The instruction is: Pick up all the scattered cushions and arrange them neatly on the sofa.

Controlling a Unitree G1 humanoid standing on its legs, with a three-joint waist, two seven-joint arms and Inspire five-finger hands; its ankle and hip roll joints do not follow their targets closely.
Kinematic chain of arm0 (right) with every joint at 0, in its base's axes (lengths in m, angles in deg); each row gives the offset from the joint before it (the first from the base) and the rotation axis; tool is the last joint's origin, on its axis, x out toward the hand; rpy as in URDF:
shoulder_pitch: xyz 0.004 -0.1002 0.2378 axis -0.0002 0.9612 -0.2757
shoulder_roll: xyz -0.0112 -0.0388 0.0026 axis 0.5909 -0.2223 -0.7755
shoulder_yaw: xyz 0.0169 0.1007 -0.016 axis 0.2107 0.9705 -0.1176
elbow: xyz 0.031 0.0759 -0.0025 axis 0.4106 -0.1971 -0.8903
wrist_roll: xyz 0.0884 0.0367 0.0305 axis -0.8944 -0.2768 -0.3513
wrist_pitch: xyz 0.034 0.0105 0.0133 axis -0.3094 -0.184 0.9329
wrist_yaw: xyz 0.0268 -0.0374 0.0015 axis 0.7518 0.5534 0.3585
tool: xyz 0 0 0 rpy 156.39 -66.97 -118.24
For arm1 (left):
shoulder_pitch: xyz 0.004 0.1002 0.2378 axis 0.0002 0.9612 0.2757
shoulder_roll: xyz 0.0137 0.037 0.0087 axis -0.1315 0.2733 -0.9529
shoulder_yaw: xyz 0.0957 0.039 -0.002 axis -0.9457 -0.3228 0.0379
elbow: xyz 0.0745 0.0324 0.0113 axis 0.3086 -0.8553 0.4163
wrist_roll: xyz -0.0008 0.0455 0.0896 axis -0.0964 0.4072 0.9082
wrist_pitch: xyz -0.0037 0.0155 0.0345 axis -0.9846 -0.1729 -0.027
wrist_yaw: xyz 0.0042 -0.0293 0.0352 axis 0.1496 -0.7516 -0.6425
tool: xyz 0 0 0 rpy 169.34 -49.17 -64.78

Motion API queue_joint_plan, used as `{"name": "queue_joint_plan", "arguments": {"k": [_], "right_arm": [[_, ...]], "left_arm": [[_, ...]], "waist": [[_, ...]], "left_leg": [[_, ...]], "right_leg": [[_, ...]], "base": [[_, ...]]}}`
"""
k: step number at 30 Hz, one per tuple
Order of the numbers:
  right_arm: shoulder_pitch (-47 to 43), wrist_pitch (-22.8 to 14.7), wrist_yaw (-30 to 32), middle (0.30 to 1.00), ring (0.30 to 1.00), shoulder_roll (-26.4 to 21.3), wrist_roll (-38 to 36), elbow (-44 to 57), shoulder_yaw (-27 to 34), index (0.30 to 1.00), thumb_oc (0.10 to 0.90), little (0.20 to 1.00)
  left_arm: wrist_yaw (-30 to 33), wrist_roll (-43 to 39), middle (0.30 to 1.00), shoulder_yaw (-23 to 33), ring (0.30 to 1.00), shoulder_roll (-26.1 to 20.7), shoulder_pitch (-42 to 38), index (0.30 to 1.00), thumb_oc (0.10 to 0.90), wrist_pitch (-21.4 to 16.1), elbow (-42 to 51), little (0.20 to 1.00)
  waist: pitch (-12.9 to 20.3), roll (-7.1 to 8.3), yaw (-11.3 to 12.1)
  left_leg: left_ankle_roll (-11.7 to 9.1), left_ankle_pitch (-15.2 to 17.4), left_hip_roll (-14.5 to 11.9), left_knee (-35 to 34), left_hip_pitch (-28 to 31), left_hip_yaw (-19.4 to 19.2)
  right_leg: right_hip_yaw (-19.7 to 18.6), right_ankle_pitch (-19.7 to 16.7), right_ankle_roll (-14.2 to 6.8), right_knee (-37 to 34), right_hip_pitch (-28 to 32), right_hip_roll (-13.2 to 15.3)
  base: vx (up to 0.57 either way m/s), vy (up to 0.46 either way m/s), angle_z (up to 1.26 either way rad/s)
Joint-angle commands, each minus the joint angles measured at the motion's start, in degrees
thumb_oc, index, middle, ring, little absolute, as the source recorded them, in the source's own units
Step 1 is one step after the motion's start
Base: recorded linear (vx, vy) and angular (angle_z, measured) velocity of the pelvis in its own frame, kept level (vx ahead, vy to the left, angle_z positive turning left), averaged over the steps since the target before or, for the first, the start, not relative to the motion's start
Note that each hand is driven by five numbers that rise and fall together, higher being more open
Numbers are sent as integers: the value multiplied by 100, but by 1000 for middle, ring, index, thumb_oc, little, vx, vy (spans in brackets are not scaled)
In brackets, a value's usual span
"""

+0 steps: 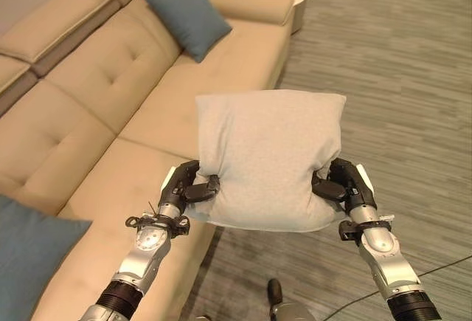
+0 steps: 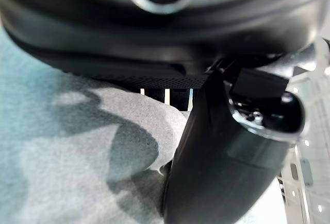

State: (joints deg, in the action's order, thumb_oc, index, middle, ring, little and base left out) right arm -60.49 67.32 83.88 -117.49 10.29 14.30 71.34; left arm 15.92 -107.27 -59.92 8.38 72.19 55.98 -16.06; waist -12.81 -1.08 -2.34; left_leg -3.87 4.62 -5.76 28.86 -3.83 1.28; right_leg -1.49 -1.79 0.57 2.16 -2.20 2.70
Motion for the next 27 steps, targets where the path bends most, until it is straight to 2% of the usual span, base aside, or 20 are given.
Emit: {"name": "queue_joint_plan", "arguments": {"k": [1, 2, 3, 5, 6, 7, 8, 9, 10, 11, 12, 13, 15, 17, 18, 19, 21, 22, 24, 27], "right_arm": [[-809, -853, -313, 300, 300, 21, 30, 1280, -738, 300, 400, 300], [-750, -878, -270, 300, 300, 47, 54, 1260, -730, 300, 400, 300], [-743, -880, -268, 300, 300, 45, 55, 1259, -731, 300, 400, 300], [-920, -866, -118, 300, 300, 106, 221, 1079, -732, 300, 400, 300], [-918, -840, -194, 300, 300, 182, 302, 1149, -718, 300, 400, 300], [-862, -875, -200, 300, 300, 226, 313, 1169, -701, 300, 400, 300], [-768, -860, -212, 300, 300, 280, 348, 1179, -695, 300, 400, 300], [-786, -843, -235, 300, 300, 327, 363, 1192, -705, 300, 400, 300], [-785, -843, -235, 300, 300, 326, 363, 1192, -705, 300, 400, 300], [-850, -804, -295, 300, 300, 453, 372, 1186, -810, 300, 400, 300], [-850, -804, -295, 300, 300, 453, 372, 1186, -810, 300, 400, 300], [-807, -751, -358, 300, 300, 534, 327, 1155, -843, 300, 400, 300], [-694, -745, -392, 300, 300, 547, 275, 1150, -798, 300, 400, 300], [-576, -746, -371, 300, 300, 556, 227, 1210, -730, 300, 400, 300], [-493, -724, -360, 300, 300, 561, 254, 1256, -676, 300, 400, 300], [-487, -722, -360, 300, 300, 559, 255, 1261, -675, 300, 400, 300], [-402, -718, -332, 300, 300, 542, 297, 1251, -615, 300, 400, 300], [-376, -720, -309, 300, 300, 527, 320, 1223, -602, 300, 400, 300], [-246, -697, -314, 300, 300, 485, 349, 1242, -537, 300, 400, 300], [-267, -737, -303, 300, 300, 464, 238, 1210, -561, 300, 400, 300]], "left_arm": [[-419, 153, 300, -558, 300, 540, -1176, 300, 400, -947, 1193, 300], [-413, 100, 300, -557, 300, 589, -1114, 300, 400, -953, 1193, 300], [-411, 102, 300, -561, 300, 595, -1109, 300, 400, -953, 1194, 300], [-312, 244, 300, -480, 300, 539, -1025, 300, 400, -960, 1158, 300], [-444, 148, 300, -502, 300, 526, -1026, 300, 400, -969, 1269, 300], [-431, 133, 300, -506, 300, 518, -1010, 300, 400, -984, 1318, 300], [-424, 99, 300, -497, 300, 507, -970, 300, 400, -978, 1340, 300], [-391, 106, 300, -434, 300, 491, -890, 300, 400, -988, 1394, 300], [-391, 106, 300, -434, 300, 491, -889, 300, 400, -987, 1394, 300], [-314, 20, 300, -347, 300, 473, -804, 300, 400, -984, 1420, 300], [-314, 20, 300, -347, 300, 473, -804, 300, 400, -984, 1420, 300], [-364, -48, 300, -310, 300, 476, -724, 300, 400, -985, 1398, 300], [-454, -151, 300, -315, 300, 496, -637, 300, 400, -942, 1360, 300], [-517, -198, 300, -343, 300, 547, -573, 300, 400, -904, 1334, 300], [-528, -143, 300, -386, 300, 571, -589, 300, 400, -900, 1281, 300], [-528, -142, 300, -389, 300, 573, -588, 300, 400, -902, 1280, 300], [-505, -67, 300, -423, 300, 599, -641, 300, 400, -920, 1225, 300], [-474, -19, 300, -452, 300, 604, -652, 300, 400, -923, 1209, 300], [-471, -11, 300, -524, 300, 610, -719, 300, 400, -911, 1167, 300], [-401, -137, 300, -472, 300, 627, -664, 300, 400, -927, 1121, 300]], "waist": [[415, -123, 137], [428, -200, 232], [431, -188, 238], [504, -316, 522], [634, -454, 609], [693, -442, 619], [709, -377, 553], [724, -396, 522], [730, -398, 527], [615, -566, 438], [620, -567, 440], [583, -648, 408], [587, -668, 326], [604, -718, 192], [607, -722, 12], [597, -730, 18], [587, -694, -125], [595, -667, -172], [618, -504, -197], [710, -361, -148]], "left_leg": [[296, -42, 814, -85, -819, 203], [384, -60, 1112, -753, -1037, 17], [395, -58, 1130, -786, -1006, 6], [292, -571, 1534, -1780, -1334, 115], [512, -694, 1574, -2696, -758, 327], [592, -685, 1653, -2655, -648, 399], [662, -587, 1684, -2711, -434, 421], [692, -494, 1581, -2714, -308, 283], [691, -495, 1578, -2713, -315, 279], [695, -336, 1251, -2773, 46, 135], [695, -336, 1250, -2773, 40, 134], [682, -158, 1088, -2813, 298, 150], [640, -5, 992, -2869, 513, 252], [553, 112, 871, -2941, 691, 418], [472, 221, 802, -3046, 891, 622], [473, 229, 793, -3055, 916, 617], [379, 342, 705, -3136, 1095, 797], [323, 370, 640, -3164, 1182, 869], [196, 472, 530, -3095, 1230, 1073], [-92, 334, -19, -2744, 1201, 1304]], "right_leg": [[-149, 502, -402, -268, 540, -74], [-239, 558, -403, -368, 698, -196], [-245, 573, -411, -376, 716, -174], [-451, 628, -423, -540, 999, -528], [-563, 857, -392, -326, 1075, -656], [-459, 879, -452, -46, 1071, -605], [-357, 904, -639, 533, 968, -525], [-263, 755, -925, 1013, 691, -400], [-268, 753, -925, 1014, 682, -402], [266, 361, -1325, 2114, -147, 80], [265, 359, -1325, 2113, -153, 79], [672, 547, -1083, 1846, -139, 487], [594, 611, -958, 1448, -214, 570], [168, 410, -1003, 1077, -426, 705], [-442, 176, -1110, 606, -626, 774], [-443, 178, -1110, 597, -603, 766], [-950, -55, -1262, 269, -745, 805], [-1065, -208, -1325, 270, -846, 780], [-1158, 33, -1297, 162, -644, 711], [-1061, 307, -1144, 453, -575, 332]], "base": [[459, -233, -72], [377, -141, -35], [399, -74, -17], [413, -59, -43], [568, -12, -67], [583, 36, -129], [377, 37, -130], [228, 13, -133], [273, -46, -88], [167, -49, -61], [360, -119, -86], [398, -193, -71], [377, -212, -2], [369, -265, -10], [356, -252, -16], [361, -276, 23], [302, -283, 41], [342, -372, 49], [247, -389, 54], [244, -444, 91]]}}
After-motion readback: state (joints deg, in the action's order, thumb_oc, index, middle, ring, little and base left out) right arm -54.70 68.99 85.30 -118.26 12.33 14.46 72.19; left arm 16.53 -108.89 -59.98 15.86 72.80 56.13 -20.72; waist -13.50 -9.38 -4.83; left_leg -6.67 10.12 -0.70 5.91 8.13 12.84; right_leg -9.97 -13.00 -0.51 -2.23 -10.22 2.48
